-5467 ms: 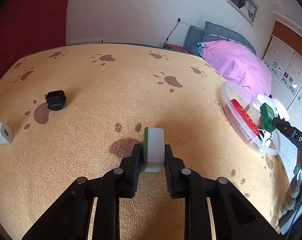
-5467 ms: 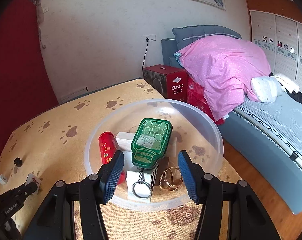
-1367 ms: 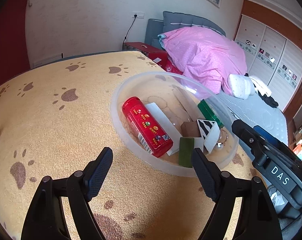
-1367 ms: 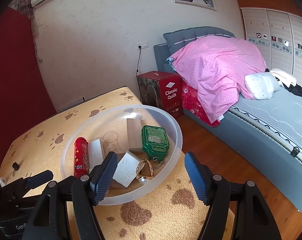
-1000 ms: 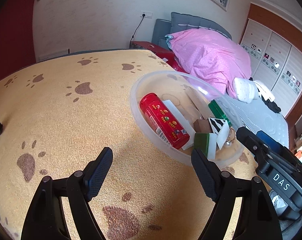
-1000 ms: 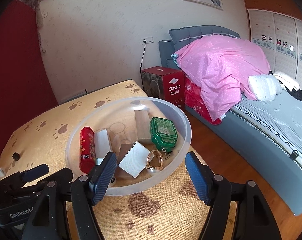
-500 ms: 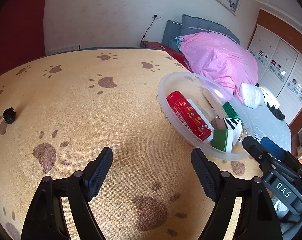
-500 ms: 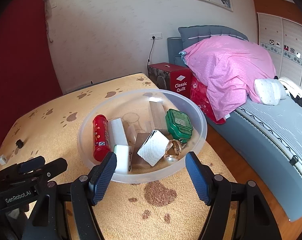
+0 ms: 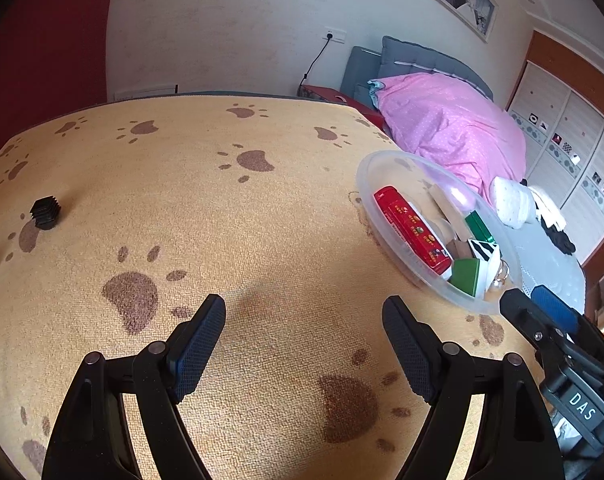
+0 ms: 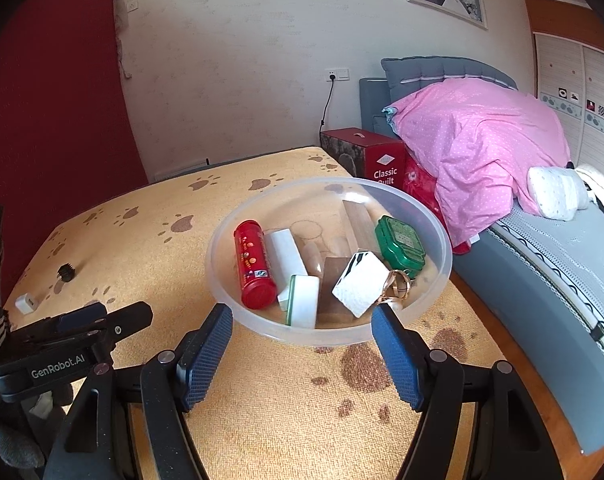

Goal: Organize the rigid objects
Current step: 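Withdraw both tools from the bowl, moving the left tool toward the white charger plug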

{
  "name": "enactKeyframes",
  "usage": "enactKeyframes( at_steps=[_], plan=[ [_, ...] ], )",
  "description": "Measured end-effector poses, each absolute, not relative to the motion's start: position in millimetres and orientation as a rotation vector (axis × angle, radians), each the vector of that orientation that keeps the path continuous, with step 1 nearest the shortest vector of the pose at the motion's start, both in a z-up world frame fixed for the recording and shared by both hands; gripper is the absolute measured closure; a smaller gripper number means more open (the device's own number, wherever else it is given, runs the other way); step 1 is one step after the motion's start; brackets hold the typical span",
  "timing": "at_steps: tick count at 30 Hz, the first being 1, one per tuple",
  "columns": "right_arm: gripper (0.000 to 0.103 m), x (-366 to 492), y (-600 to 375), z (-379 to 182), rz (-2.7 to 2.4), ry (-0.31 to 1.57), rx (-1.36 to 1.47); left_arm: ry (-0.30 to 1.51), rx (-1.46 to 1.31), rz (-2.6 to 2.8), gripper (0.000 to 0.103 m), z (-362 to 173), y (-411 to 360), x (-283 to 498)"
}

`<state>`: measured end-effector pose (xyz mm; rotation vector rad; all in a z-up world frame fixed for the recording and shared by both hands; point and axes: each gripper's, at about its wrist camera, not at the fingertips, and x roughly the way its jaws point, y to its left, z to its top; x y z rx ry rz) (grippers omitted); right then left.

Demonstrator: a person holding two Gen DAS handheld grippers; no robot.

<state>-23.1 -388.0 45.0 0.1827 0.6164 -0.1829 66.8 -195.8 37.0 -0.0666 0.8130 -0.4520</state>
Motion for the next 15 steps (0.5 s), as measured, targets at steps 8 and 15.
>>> enactKeyframes(
  at_steps=[8, 15],
  plan=[
    [0.027, -22.9, -364.5, 41.6, -0.119, 0.633, 0.16, 0.807, -0.089, -0.406, 0.02, 37.4, -166.4, 70.8],
    [0.027, -22.6, -346.2, 38.9, -0.067, 0.658, 0.152, 0.804, -0.108, -0.335, 0.02, 36.6, -128.8, 76.6]
  ],
)
